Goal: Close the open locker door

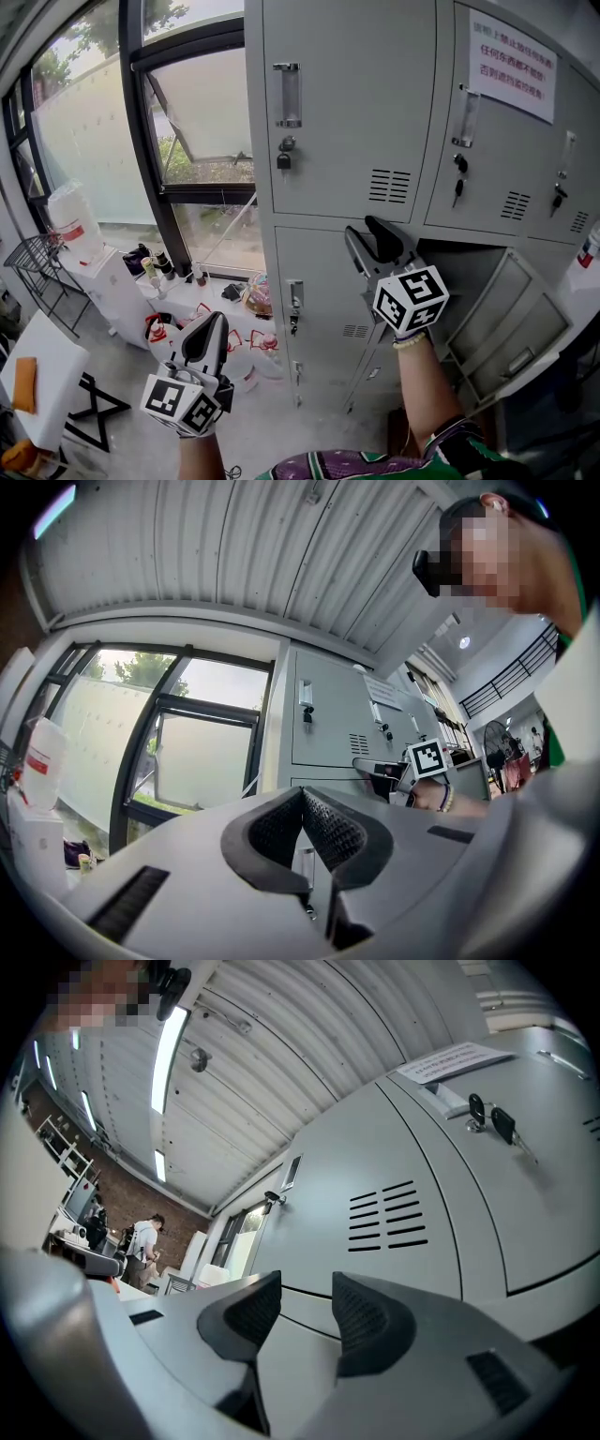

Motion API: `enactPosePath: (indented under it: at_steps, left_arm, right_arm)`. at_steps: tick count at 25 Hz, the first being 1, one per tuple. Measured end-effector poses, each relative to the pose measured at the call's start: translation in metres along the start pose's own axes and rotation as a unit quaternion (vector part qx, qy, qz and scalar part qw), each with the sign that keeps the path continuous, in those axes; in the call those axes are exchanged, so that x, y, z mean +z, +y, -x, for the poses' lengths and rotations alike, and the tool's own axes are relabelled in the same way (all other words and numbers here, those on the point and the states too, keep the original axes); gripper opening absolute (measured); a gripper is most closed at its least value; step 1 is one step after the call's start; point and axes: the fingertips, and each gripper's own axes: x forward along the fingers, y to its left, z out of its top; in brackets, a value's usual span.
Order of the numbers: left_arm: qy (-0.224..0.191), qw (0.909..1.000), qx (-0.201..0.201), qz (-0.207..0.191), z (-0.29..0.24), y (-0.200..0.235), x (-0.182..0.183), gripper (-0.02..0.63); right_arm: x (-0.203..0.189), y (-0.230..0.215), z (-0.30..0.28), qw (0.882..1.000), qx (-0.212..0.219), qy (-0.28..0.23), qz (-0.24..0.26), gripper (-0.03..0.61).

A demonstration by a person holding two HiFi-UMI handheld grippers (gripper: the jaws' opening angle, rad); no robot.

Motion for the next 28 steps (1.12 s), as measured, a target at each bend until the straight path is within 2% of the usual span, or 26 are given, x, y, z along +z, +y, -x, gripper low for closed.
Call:
enactPosePath:
  at_steps: [11, 21, 28]
  left_arm:
    - [0.006, 0.9999, -0.009, 0.005, 0.008, -0.011, -0.005, 0.021]
    - [0.011, 0.9993, -0.035, 0.009, 0.016, -0.03, -0.011, 0.021]
    - [0.014, 0.998, -0.06, 0.014, 0.02, -0.047, -0.017, 0.021]
  right_arm:
    - [0.004, 0.008, 0.025, 1.0, -0.005, 0.004, 0.005, 0.158]
    - [0.021, 0.033, 0.067, 1.0, -0.007, -0.006, 0.022, 0.156]
    - [0.022, 0.044, 0.106, 0.999, -0.033, -0.015, 0.026, 0.13]
